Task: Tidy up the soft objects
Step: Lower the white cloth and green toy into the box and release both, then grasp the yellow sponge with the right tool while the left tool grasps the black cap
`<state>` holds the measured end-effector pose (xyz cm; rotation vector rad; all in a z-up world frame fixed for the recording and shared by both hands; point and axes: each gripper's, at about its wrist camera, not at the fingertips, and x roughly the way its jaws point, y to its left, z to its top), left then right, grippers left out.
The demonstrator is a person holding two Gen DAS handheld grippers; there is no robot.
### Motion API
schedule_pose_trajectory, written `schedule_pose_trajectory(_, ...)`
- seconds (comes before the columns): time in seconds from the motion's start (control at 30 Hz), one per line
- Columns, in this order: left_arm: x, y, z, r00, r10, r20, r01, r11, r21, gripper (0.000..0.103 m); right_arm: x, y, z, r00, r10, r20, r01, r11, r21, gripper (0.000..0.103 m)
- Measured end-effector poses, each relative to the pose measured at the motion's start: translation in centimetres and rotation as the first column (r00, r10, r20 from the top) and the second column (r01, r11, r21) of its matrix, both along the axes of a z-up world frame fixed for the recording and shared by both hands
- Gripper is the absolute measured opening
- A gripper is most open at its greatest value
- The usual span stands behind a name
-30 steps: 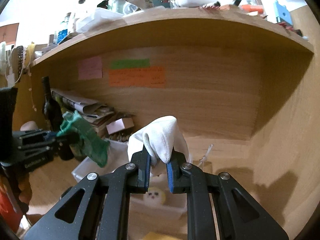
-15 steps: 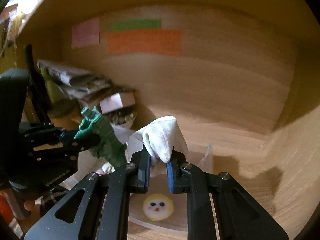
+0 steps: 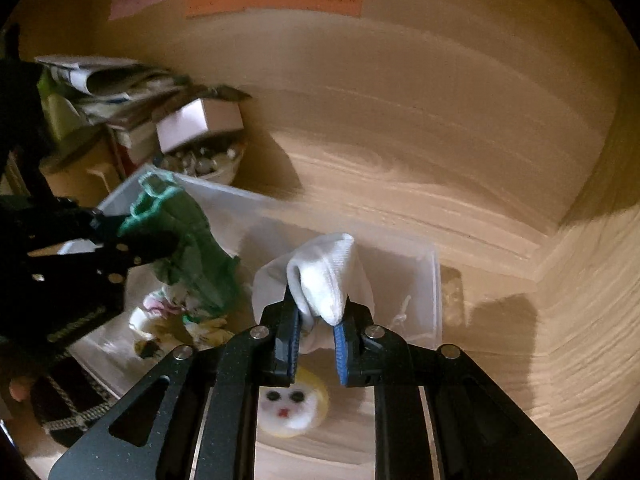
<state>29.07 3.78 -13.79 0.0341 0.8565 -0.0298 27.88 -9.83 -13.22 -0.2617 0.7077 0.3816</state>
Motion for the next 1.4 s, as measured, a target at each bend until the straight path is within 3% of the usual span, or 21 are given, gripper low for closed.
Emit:
schedule_pose_trajectory(0.1,-0.4,-0.1,0.2,1.0,0.0,0.005,0.0,1.0,0.0,0.045,0.2,-0.2,-0.4,1.0,-0.008,-0.014,0.007,1.0,-0.023,0.029)
schedule_pose_trajectory(0.23,-1.6,-0.2,0.8,1.0,-0.011,0.029,0.01,1.0,0.013,0.054,-0.2,-0.5,-0.3,1.0,-0.009,-0.001,0.009,0.999,-0.037,0.05)
schedule_pose_trajectory(0.43,-3.4,0.0,2.4,0.996,-0.016,0.086,0.016,1.0,0.004,0.07,-2.3,-1.4,1.2,0.998,-0.006,0.062,0.008,0.999,-0.035,0.058)
schedule_pose_trajectory(0.63,-7.0,-0.1,5.7,0.983,-0.018,0.185,0.019,1.0,-0.002,0.085,-5.7,-3.0,4.6,0.989,0.019,0.147,-0.026,0.999,0.042,0.063)
schedule_pose_trajectory(0.7,-8.3,0.1,6.6,0.977,-0.013,0.211,0.018,1.0,-0.023,0.1,-7.3,-3.8,5.8,0.982,0.023,0.188,-0.037,0.997,0.07,0.068)
schedule_pose_trajectory(0.73,-8.8,0.3,7.0,0.974,-0.008,0.225,0.016,0.999,-0.033,0.102,-7.9,-4.0,6.2,0.979,0.022,0.204,-0.039,0.996,0.079,0.07)
schedule_pose_trajectory(0.9,-11.9,0.6,8.0,0.962,0.006,0.274,0.001,1.0,-0.026,0.102,-12.2,-5.1,7.9,0.96,0.013,0.279,-0.05,0.991,0.124,0.077)
schedule_pose_trajectory(1.07,-14.3,1.1,7.0,0.962,0.003,0.272,0.005,1.0,-0.027,0.102,-14.9,-6.1,7.4,0.953,-0.02,0.301,-0.024,0.989,0.143,0.08)
schedule_pose_trajectory(1.2,-16.0,1.3,5.4,0.971,0.001,0.241,0.006,1.0,-0.028,0.102,-15.8,-7.3,5.8,0.965,-0.053,0.257,0.013,0.988,0.155,0.08)
schedule_pose_trajectory(1.4,-17.1,2.6,1.1,0.992,0.027,0.124,-0.023,0.999,-0.034,0.102,-15.7,-8.4,1.7,0.987,-0.094,0.132,0.075,0.987,0.144,0.08)
